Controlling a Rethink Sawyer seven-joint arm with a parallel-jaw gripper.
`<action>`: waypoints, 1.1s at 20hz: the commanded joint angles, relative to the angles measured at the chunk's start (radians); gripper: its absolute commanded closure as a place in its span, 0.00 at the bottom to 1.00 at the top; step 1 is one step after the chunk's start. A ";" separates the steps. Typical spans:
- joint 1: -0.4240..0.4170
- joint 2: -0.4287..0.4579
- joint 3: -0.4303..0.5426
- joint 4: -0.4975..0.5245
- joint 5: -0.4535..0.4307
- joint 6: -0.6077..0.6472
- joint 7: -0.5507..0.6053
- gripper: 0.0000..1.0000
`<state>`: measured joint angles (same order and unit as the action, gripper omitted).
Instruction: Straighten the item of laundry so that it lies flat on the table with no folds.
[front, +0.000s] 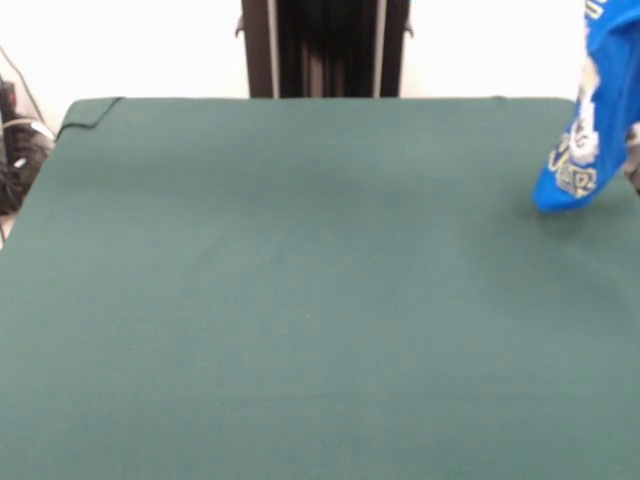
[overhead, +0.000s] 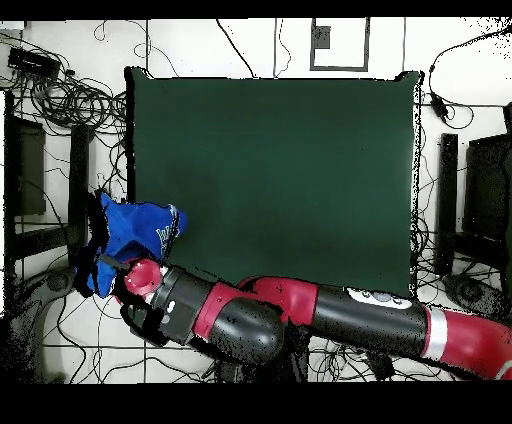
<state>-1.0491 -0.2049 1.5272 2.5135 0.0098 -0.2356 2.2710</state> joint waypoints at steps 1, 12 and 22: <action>-0.034 0.270 -0.286 -0.079 -0.126 0.196 -0.043 1.00; -0.197 0.480 -0.531 -0.380 -0.366 0.654 -0.351 1.00; -0.243 0.488 -0.579 -0.561 -0.503 0.853 -0.394 1.00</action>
<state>-1.3216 0.2228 1.0588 2.2317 -0.4223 0.4623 2.2485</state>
